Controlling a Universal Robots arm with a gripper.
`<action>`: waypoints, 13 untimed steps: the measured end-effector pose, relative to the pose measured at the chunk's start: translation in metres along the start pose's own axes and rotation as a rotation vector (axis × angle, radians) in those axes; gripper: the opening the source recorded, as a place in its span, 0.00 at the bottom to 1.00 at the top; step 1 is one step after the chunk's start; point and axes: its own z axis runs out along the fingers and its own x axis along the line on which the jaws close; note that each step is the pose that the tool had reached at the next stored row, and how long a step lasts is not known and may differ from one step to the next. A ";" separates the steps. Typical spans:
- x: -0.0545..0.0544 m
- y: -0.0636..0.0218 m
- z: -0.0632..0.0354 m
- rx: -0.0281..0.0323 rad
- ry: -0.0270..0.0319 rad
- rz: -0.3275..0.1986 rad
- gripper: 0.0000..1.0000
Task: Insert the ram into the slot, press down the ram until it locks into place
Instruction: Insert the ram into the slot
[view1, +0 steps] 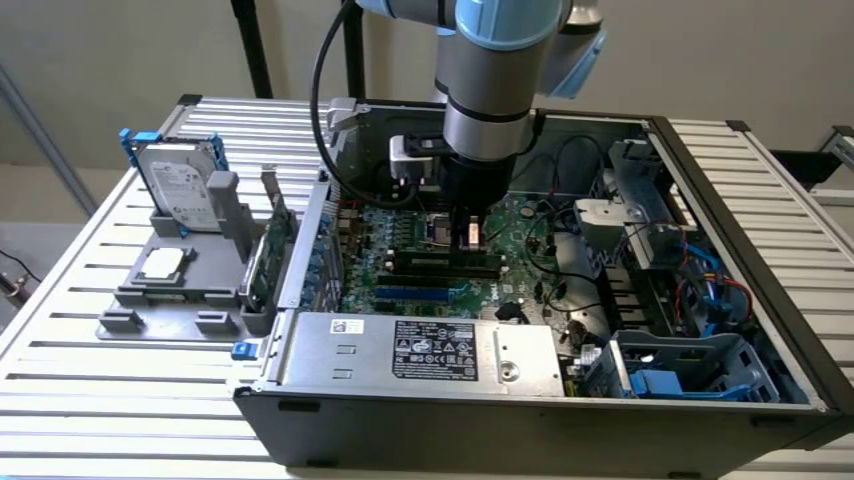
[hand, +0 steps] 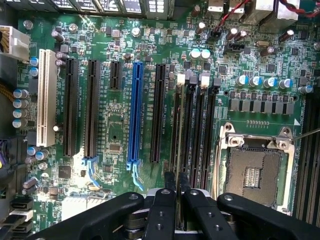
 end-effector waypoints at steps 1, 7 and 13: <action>0.000 0.0000 0.0000 0.0000 0.0002 0.001 0.13; 0.000 0.0000 0.0009 -0.0001 0.0009 0.001 0.13; 0.000 0.0001 -0.0044 -0.0006 0.0008 0.001 0.22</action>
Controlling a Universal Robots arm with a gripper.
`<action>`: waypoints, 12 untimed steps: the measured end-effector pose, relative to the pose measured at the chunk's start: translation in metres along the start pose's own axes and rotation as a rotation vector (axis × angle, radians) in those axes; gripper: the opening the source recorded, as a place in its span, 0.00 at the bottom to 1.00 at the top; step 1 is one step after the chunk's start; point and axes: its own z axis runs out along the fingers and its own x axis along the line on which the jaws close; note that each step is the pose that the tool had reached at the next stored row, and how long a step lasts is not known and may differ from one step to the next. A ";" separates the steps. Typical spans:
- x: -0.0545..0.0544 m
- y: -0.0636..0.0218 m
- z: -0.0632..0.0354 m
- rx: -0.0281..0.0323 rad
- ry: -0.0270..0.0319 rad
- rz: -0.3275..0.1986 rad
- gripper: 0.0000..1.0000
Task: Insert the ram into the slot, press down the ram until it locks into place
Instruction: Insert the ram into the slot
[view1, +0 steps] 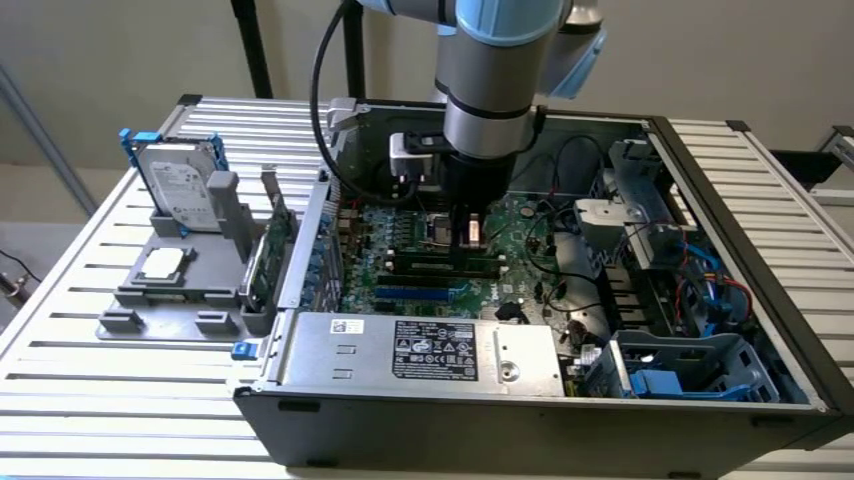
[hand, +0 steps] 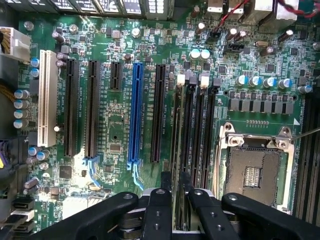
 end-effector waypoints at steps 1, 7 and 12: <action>0.000 0.0001 -0.0040 -0.0004 0.0000 0.000 0.22; 0.000 0.0013 -0.0160 -0.0021 -0.0001 0.000 0.22; 0.000 0.0058 -0.0163 -0.0031 0.0001 0.000 0.11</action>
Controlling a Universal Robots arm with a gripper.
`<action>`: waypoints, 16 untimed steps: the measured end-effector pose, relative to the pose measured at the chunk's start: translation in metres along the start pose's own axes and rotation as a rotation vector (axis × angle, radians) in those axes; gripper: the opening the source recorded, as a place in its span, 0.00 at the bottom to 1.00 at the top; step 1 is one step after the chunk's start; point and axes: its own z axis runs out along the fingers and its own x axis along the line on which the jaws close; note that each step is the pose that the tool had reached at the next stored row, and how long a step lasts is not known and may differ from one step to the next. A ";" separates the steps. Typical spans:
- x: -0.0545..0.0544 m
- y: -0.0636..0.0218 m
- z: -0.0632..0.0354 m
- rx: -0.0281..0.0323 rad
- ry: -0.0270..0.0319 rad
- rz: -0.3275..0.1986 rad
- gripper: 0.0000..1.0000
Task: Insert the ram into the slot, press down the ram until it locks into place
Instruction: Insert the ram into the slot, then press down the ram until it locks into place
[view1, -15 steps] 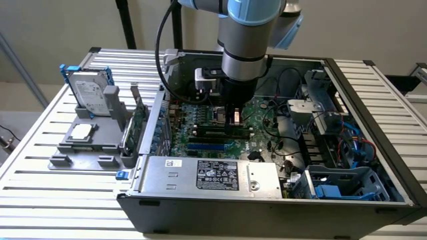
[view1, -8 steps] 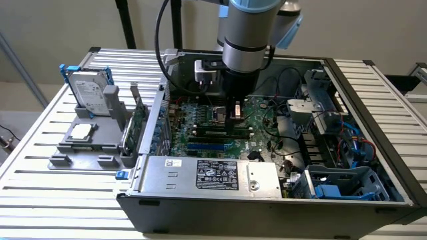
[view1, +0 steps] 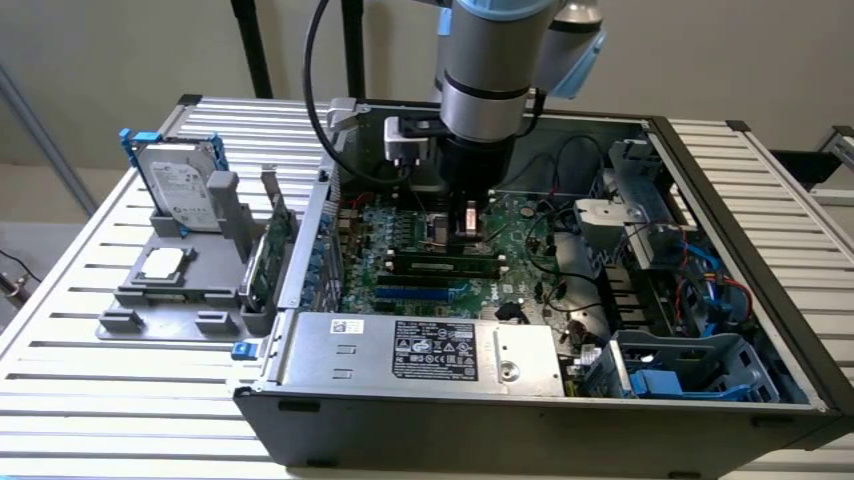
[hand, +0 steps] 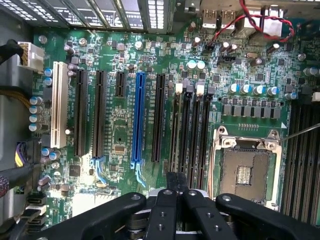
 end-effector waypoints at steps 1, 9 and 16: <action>0.000 0.0011 0.0000 -0.0001 -0.0001 0.000 0.11; 0.000 0.0016 -0.0002 -0.0001 -0.0001 0.000 0.11; 0.000 0.0016 -0.0002 0.0000 -0.0002 0.000 0.11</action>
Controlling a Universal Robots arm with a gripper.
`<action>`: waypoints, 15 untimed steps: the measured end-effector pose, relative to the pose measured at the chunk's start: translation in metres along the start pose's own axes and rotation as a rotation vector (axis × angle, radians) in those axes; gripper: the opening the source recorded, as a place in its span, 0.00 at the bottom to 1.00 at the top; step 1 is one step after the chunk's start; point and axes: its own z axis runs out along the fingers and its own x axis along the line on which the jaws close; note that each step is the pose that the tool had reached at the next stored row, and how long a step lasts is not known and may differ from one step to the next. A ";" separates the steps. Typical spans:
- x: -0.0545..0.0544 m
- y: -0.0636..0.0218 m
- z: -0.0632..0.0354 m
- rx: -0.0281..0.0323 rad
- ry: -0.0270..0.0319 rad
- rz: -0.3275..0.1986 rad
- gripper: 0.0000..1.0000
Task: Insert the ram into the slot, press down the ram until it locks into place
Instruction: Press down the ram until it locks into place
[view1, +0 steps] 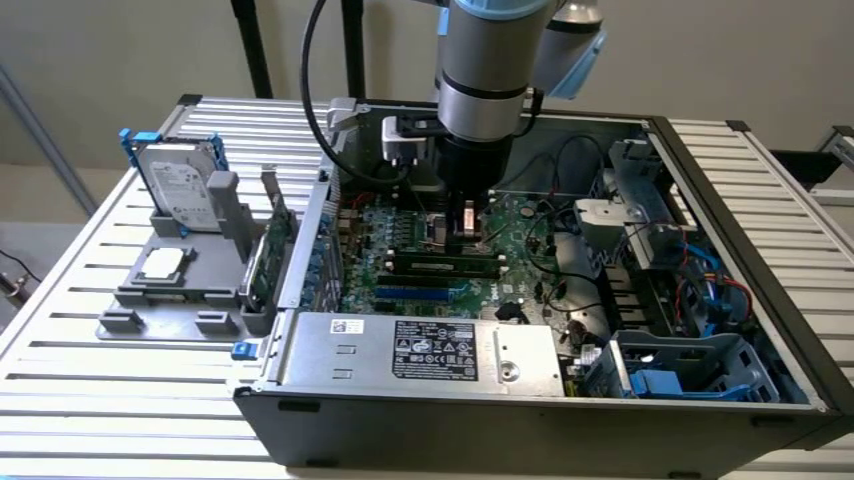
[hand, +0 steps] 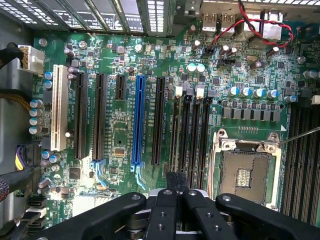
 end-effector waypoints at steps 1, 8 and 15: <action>0.000 0.0000 0.0000 0.0000 0.0000 0.000 0.11; -0.001 0.0008 0.0048 0.0024 0.0001 0.000 0.11; -0.001 0.0019 0.0159 0.0066 0.0004 0.000 0.11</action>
